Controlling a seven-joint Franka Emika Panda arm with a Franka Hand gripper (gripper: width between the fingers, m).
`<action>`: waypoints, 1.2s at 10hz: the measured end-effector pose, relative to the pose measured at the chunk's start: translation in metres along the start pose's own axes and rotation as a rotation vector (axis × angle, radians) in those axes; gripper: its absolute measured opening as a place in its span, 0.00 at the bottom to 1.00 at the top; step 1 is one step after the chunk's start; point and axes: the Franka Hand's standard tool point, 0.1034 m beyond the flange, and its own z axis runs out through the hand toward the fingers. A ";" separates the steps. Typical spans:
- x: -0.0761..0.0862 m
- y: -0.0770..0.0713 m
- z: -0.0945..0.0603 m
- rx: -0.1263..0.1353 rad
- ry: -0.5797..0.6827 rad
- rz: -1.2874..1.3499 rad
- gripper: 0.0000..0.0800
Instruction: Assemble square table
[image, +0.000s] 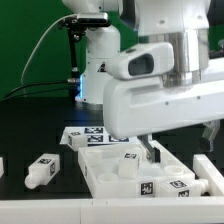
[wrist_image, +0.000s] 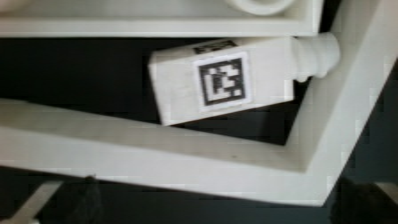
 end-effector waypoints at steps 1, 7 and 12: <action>0.000 0.001 0.000 -0.001 0.000 -0.001 0.81; -0.013 0.013 0.023 0.004 -0.028 0.082 0.81; -0.018 0.011 0.032 0.019 -0.033 0.179 0.81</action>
Offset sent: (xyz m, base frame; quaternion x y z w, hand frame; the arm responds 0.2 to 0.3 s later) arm 0.0000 0.0000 0.0000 0.0000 0.0000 0.0000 1.0000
